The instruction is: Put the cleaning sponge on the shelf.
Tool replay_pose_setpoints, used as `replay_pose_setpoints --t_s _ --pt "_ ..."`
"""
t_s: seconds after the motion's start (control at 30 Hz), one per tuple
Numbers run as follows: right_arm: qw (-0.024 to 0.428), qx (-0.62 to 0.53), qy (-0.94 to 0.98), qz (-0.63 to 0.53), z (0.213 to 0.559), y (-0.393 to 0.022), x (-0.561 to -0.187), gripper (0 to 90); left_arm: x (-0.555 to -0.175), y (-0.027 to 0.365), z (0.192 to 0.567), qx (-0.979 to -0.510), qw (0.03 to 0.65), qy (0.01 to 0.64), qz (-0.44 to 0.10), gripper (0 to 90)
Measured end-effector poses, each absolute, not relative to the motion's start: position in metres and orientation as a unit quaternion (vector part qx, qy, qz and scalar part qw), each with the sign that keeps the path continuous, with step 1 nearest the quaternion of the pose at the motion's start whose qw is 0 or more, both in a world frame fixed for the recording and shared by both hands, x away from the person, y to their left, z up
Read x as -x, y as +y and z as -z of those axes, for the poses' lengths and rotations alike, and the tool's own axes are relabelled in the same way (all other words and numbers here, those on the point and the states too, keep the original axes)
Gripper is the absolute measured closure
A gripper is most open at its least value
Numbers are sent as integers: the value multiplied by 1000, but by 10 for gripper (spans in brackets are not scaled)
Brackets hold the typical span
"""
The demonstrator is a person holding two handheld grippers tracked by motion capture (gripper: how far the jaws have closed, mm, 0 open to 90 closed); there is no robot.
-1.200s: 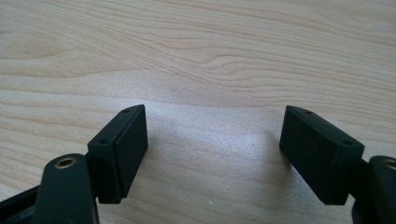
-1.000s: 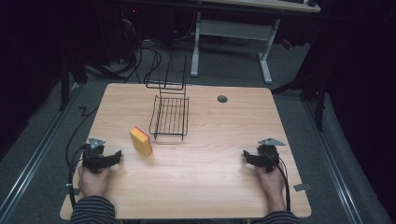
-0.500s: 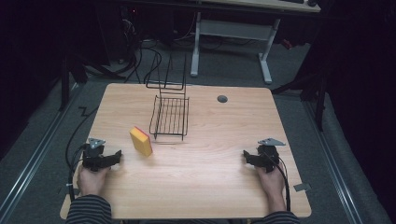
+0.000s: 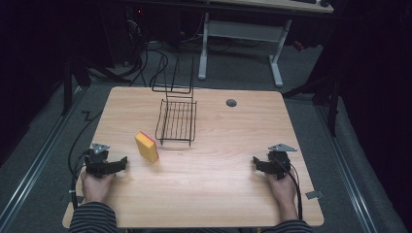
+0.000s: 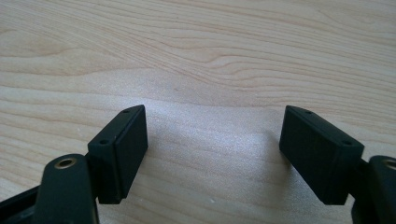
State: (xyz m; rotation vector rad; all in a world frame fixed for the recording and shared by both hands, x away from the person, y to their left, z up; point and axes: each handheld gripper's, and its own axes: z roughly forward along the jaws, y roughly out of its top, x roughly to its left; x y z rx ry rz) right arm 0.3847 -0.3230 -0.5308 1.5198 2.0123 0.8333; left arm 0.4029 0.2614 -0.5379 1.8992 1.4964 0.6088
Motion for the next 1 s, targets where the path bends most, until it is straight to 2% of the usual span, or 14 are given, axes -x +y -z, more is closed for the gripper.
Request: replay_pose_setpoints --t_s 1.0 --pt "242 -552 737 -305 531 -323 -385 237 -379 260 506 -719 374 537 -232 12"
